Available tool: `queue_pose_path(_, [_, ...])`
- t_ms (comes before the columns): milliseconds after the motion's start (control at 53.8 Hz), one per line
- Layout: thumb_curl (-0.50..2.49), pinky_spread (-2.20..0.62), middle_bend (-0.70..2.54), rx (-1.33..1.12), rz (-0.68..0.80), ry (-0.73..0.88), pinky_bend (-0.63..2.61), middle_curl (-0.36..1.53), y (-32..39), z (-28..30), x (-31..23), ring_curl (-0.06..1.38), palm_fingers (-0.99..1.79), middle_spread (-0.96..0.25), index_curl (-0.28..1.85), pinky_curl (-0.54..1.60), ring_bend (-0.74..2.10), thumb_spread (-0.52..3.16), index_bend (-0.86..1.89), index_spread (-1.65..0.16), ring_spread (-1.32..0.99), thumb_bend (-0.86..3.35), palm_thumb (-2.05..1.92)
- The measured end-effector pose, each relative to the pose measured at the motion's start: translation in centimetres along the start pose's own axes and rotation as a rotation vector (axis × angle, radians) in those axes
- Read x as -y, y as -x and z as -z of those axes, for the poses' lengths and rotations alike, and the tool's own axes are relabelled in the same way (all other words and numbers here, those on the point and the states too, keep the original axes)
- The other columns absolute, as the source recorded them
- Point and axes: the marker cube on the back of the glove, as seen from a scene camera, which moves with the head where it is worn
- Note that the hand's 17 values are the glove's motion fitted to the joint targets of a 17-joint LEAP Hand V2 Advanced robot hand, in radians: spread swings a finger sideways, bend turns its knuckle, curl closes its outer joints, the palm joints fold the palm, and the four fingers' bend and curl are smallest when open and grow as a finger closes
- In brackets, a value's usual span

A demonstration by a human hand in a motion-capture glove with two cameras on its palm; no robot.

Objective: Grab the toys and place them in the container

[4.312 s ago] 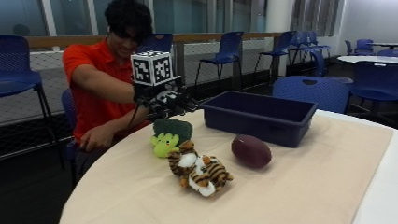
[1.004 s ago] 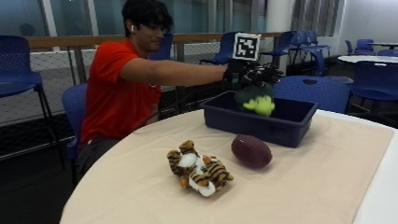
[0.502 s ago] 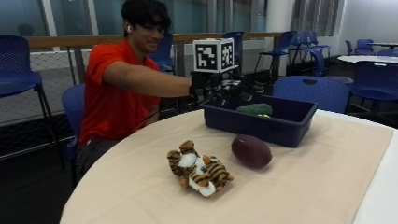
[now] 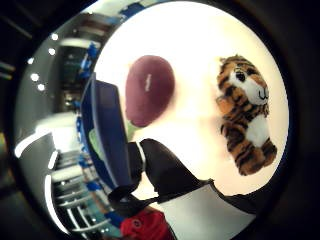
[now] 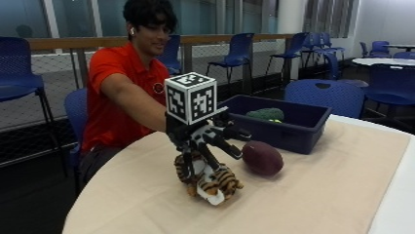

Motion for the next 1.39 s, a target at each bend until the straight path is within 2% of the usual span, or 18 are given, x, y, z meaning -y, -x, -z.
queue_pose_path(149, [0.24,0.11,0.13,0.004,-0.010,0.050,1.27,0.27,-0.5,-2.0,0.6,0.34,-0.16,-0.08,0.12,0.38,0.35,0.99,-0.02,-0.33,0.03,-0.05,-0.05])
queue_pose_path(353, [0.25,0.04,0.13,-0.080,-0.037,0.215,1.43,0.26,-0.8,-5.3,0.9,0.38,-0.21,-0.05,0.07,0.42,0.46,1.05,0.03,-0.33,0.04,-0.02,-0.01])
queue_pose_path(558, [0.30,-0.09,0.10,-0.132,-0.031,0.194,1.37,0.20,-2.0,-5.8,0.5,0.42,-0.02,-0.05,0.15,0.39,0.64,1.22,0.22,-0.38,0.01,0.05,0.14])
queue_pose_path(669, [0.33,-0.14,0.12,-0.118,-0.007,0.192,1.37,0.20,-2.1,-6.2,0.5,0.42,-0.03,-0.06,0.18,0.38,0.67,1.30,0.21,-0.40,-0.01,0.08,0.21])
queue_pose_path(781, [0.34,-0.05,0.16,-0.093,-0.002,0.141,1.29,0.21,-2.6,-6.3,0.5,0.40,-0.08,-0.06,0.22,0.36,0.59,1.36,0.22,-0.41,-0.01,0.08,0.21])
queue_pose_path(929, [0.35,-0.05,0.19,-0.147,-0.016,0.070,1.21,0.24,-2.0,-6.4,0.4,0.40,0.10,-0.11,0.26,0.33,0.68,1.47,0.22,-0.44,-0.07,0.10,0.25])
queue_pose_path(1078, [0.37,-0.16,0.18,-0.209,-0.043,-0.006,1.22,0.25,-1.0,-6.4,0.3,0.39,0.24,-0.15,0.29,0.32,0.71,1.56,0.23,-0.45,-0.13,0.14,0.30])
queue_pose_path(1171, [0.39,-0.25,0.18,-0.232,-0.045,-0.056,1.28,0.25,-0.6,-6.3,0.3,0.39,0.44,-0.19,0.29,0.34,0.79,1.59,0.17,-0.45,-0.19,0.17,0.35])
queue_pose_path(1245, [0.42,-0.33,0.25,-0.279,-0.037,-0.073,1.27,0.28,-0.3,-5.9,0.4,0.40,0.66,-0.25,0.27,0.33,0.86,1.57,0.13,-0.44,-0.25,0.21,0.42])
queue_pose_path(1394, [0.51,-0.42,0.34,-0.291,-0.038,-0.034,1.15,0.33,0.8,-3.9,0.4,0.41,0.83,-0.32,0.28,0.32,0.90,1.40,0.16,-0.44,-0.36,0.21,0.55])
